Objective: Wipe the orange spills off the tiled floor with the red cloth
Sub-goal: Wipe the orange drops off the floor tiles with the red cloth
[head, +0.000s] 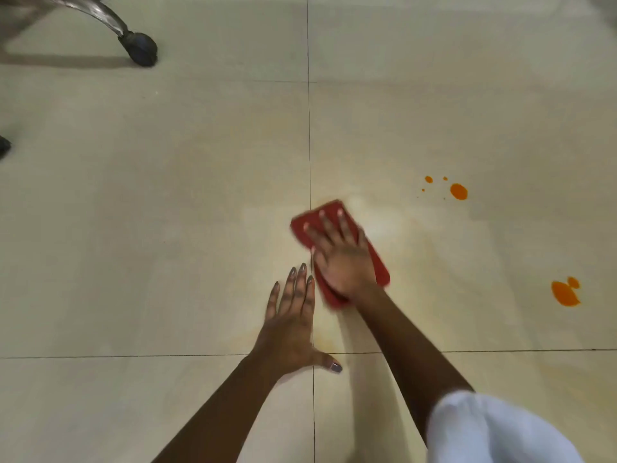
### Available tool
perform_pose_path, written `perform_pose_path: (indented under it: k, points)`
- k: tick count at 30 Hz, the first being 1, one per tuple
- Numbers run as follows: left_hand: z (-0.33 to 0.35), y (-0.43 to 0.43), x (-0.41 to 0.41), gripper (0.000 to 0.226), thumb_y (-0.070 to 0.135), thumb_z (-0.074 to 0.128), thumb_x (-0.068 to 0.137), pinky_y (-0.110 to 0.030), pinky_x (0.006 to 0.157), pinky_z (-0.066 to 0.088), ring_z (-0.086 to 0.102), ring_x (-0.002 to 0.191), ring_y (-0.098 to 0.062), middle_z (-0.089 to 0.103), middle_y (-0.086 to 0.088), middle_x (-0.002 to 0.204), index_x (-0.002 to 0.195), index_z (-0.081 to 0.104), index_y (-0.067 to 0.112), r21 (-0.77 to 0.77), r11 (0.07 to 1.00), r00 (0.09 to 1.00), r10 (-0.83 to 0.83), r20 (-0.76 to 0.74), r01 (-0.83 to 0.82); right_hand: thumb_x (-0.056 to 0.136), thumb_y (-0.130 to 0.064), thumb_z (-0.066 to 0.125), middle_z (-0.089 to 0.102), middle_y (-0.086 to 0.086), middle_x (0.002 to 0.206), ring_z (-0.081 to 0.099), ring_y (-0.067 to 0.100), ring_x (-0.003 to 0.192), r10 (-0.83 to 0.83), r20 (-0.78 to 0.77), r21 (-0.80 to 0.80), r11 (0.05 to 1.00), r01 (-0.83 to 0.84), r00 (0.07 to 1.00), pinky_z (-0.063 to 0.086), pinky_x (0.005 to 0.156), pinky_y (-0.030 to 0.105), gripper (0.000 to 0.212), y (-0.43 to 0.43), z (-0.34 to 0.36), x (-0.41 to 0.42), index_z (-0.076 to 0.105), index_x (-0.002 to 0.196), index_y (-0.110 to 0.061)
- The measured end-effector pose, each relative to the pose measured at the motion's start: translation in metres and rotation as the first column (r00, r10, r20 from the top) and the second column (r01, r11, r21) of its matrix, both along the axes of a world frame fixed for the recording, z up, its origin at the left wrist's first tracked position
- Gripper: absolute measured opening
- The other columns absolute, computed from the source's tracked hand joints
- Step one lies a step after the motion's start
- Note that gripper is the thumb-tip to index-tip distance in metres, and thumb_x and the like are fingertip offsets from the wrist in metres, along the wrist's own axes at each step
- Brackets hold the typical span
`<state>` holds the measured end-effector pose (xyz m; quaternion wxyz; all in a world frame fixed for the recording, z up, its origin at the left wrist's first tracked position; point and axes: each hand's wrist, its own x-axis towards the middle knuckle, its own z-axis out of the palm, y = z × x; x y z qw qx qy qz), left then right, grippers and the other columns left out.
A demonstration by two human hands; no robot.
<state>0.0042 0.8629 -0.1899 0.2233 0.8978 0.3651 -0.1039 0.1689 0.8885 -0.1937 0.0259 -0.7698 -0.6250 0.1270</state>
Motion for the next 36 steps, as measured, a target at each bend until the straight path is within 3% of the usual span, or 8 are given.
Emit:
perform_pose_path:
  k: [2,8,16,19,22,28,33,36]
  points:
    - [0.0,0.0,0.0,0.147,0.089,0.055,0.047,-0.035,0.103,-0.036,-0.051,0.126,-0.014,-0.052,-0.002,0.138,0.135,-0.036,0.015,0.002,1.0,1.0,0.008,0.002,-0.008,0.094,-0.042,0.021,0.009,-0.008,0.158,-0.004,0.02,0.146,0.085,0.005,0.036,0.996,-0.085,0.996,0.001,0.114,0.045,0.051,-0.054,-0.006,-0.002,0.019,0.145,-0.041]
    - [-0.003,-0.001,0.001,0.149,0.091,0.052,0.044,-0.034,0.099,-0.039,-0.05,0.127,-0.016,-0.056,-0.003,0.135,0.131,-0.041,0.013,0.025,1.0,1.0,0.008,-0.014,-0.007,0.099,-0.035,0.024,0.002,-0.002,0.16,-0.006,0.026,0.146,-0.28,0.07,-0.015,0.959,0.282,0.957,0.006,0.115,0.052,0.05,0.009,0.007,0.065,0.012,0.148,-0.037]
    - [0.005,-0.002,0.001,0.154,0.089,0.058,0.041,-0.027,0.102,-0.033,-0.048,0.129,-0.016,-0.058,0.0,0.134,0.122,-0.053,0.02,-0.038,0.998,0.998,0.054,0.041,-0.052,0.093,-0.04,0.029,0.019,-0.006,0.156,0.009,0.024,0.145,0.12,0.016,0.026,0.992,-0.121,0.993,0.009,0.116,0.052,0.051,-0.137,0.002,-0.006,0.025,0.144,-0.041]
    - [0.006,-0.002,0.001,0.153,0.091,0.056,0.039,-0.032,0.107,-0.029,-0.046,0.131,-0.018,-0.054,-0.001,0.137,0.126,-0.048,0.019,-0.024,0.999,1.0,0.03,0.001,-0.03,0.089,-0.037,0.032,0.031,0.001,0.152,0.024,0.029,0.141,-0.116,0.097,0.041,0.993,0.112,0.988,0.025,0.109,0.052,0.051,-0.197,0.007,0.061,0.035,0.14,-0.037]
    - [0.008,-0.003,0.004,0.151,0.086,0.061,0.047,-0.038,0.11,-0.023,-0.04,0.134,-0.021,-0.045,-0.002,0.143,0.137,-0.035,0.014,0.0,1.0,0.999,-0.017,-0.041,0.017,0.097,-0.036,0.028,0.009,-0.002,0.159,0.001,0.024,0.146,-0.473,0.086,0.0,0.88,0.474,0.877,0.011,0.115,0.049,0.051,-0.169,0.012,0.089,0.014,0.145,-0.042]
    - [0.014,-0.043,0.016,0.137,0.081,0.059,0.06,-0.036,0.112,-0.019,-0.039,0.135,-0.019,-0.041,-0.002,0.146,0.145,-0.024,0.012,-0.071,0.978,0.98,-0.196,-0.008,0.195,0.089,-0.04,0.036,0.031,-0.002,0.152,0.022,0.027,0.142,-0.051,0.03,0.043,0.998,0.049,0.998,0.021,0.112,0.052,0.052,-0.235,0.002,-0.017,0.033,0.14,-0.04]
    - [0.001,-0.096,0.024,0.133,0.091,0.04,0.057,-0.034,0.112,-0.021,-0.04,0.135,-0.022,-0.045,-0.004,0.144,0.14,-0.03,0.013,-0.021,0.969,0.969,-0.246,-0.008,0.246,0.096,-0.035,0.03,0.021,0.005,0.156,0.012,0.029,0.145,-0.549,0.106,0.047,0.835,0.548,0.829,0.019,0.112,0.05,0.049,-0.285,0.014,0.087,0.024,0.145,-0.036]
    - [0.001,-0.117,0.035,0.131,0.092,0.031,0.058,-0.034,0.112,-0.02,-0.04,0.134,-0.021,-0.042,-0.004,0.146,0.144,-0.024,0.012,0.015,0.968,0.968,-0.251,-0.021,0.252,0.098,-0.039,0.022,0.001,0.0,0.159,-0.007,0.028,0.145,-0.547,0.071,-0.019,0.836,0.549,0.834,0.005,0.114,0.048,0.051,-0.264,0.012,0.073,0.009,0.147,-0.039]
